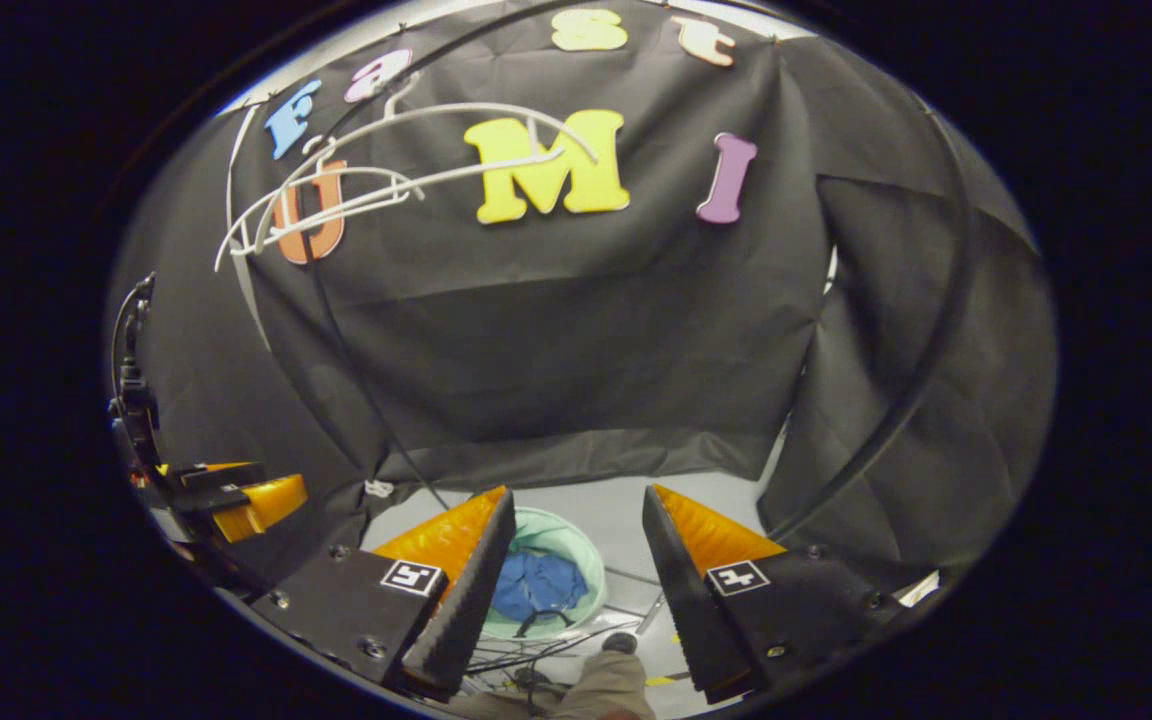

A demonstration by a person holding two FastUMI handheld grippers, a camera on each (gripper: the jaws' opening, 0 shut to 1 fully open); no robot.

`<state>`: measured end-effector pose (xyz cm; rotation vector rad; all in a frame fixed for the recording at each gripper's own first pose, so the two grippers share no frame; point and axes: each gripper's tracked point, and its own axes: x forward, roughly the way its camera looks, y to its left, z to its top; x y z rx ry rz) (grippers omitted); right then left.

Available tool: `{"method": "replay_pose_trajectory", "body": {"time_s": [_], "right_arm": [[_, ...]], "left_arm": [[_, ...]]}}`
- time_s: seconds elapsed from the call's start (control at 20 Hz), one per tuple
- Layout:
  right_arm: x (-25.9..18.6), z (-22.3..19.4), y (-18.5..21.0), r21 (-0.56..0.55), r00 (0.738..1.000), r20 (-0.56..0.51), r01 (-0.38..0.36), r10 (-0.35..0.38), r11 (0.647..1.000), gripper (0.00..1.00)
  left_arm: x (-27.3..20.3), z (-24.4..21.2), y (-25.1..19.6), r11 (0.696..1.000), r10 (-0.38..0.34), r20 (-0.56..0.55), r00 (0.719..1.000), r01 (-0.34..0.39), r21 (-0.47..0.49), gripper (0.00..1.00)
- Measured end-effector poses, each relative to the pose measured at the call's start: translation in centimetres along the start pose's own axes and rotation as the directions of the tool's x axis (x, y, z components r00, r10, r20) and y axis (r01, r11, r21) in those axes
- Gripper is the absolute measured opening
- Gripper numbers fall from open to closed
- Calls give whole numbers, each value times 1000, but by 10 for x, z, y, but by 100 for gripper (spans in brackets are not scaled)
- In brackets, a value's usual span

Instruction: Grasp the clothes on the hanger with both hands and then place them into the laundry hamper below.

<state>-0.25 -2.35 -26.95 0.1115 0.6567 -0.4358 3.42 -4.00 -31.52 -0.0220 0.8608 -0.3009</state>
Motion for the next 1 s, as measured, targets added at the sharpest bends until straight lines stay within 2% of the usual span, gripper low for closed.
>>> {"method": "replay_pose_trajectory", "body": {"time_s": [0.2,0.45,0.6,0.7,0.75,0.8,0.85,1.0], "right_arm": [[-58,53,-29,-15,988,154,18,-16,1000,82],[-101,103,-53,-62,943,327,-43,61,997,84],[-143,127,-72,-88,911,398,-75,104,993,82],[-165,138,-85,-101,891,432,-104,138,989,80],[-178,146,-91,-110,877,456,-114,152,987,82],[-189,153,-97,-119,865,475,-120,163,986,80],[-198,158,-103,-125,854,491,-128,173,984,84],[-224,171,-113,-129,821,526,-179,221,975,82]], "left_arm": [[-44,49,-13,1000,6,122,992,-7,10,97],[-110,95,-39,998,45,258,965,-34,-50,97],[-156,122,-52,996,88,347,934,-77,-45,97],[-188,133,-66,994,106,392,914,-100,-35,92],[-206,140,-75,993,112,419,901,-112,-23,100],[-222,144,-84,992,117,444,888,-127,-8,100],[-235,148,-91,990,124,469,874,-144,7,100],[-272,158,-119,981,138,534,834,-188,41,100]]}}
